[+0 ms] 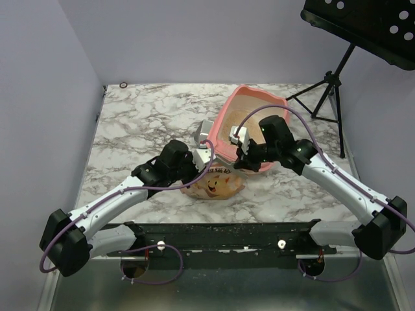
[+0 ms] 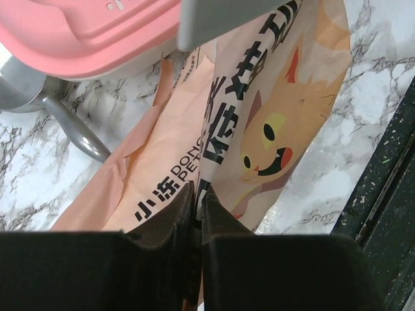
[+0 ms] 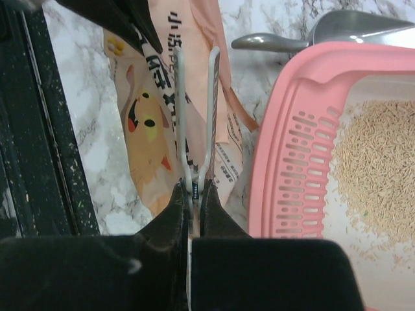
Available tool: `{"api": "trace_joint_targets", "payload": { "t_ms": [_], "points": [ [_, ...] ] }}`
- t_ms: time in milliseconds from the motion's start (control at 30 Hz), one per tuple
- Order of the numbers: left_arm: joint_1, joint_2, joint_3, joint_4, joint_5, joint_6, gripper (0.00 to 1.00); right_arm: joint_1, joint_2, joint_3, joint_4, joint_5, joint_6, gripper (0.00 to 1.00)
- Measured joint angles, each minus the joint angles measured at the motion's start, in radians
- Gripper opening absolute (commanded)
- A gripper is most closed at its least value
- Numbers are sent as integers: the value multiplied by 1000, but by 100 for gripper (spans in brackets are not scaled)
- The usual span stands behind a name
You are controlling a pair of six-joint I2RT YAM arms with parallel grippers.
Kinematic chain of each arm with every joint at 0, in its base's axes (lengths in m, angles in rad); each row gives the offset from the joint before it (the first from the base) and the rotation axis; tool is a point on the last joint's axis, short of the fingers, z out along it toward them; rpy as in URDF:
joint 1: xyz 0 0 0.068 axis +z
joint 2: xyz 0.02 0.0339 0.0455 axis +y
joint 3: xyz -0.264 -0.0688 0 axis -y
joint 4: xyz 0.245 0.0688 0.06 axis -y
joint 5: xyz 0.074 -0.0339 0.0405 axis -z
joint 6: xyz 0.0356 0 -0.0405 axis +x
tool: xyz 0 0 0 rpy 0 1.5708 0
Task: Fill the litter box with clean litter
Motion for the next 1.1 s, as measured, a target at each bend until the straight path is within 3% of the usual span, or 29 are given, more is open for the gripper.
{"api": "trace_joint_targets", "payload": {
  "t_ms": [433,1033,1100],
  "points": [
    [-1,-20,10,-9,-12,-23,19,64,74,12,-114,57,-94,0],
    [10,-26,11,-14,-41,-39,19,130,171,62,-131,173,-79,1],
    [11,-27,11,-14,-43,-42,19,131,172,65,-133,175,-74,16]
  ]
}}
